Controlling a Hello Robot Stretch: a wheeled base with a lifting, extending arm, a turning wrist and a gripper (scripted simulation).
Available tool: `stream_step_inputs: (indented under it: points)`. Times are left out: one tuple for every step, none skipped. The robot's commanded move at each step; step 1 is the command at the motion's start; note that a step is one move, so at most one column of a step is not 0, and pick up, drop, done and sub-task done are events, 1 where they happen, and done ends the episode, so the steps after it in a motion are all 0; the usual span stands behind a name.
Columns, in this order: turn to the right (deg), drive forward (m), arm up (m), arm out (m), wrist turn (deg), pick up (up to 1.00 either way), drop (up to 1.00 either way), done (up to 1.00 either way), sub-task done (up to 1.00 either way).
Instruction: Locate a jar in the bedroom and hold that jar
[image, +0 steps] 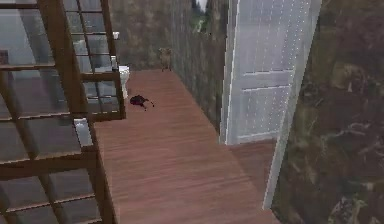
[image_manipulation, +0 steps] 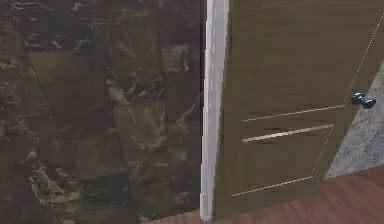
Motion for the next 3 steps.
stream_step_inputs:
  points:
    - [0.0,1.00,0.00,0.00,0.0,0.00,0.00,0.00,0.00]
    - [-9.0,0.00,0.00,0.00,0.0,0.00,0.00,0.00,0.00]
    - [0.0,0.20,0.00,0.00,0.0,0.00,0.00,0.00,0.00]
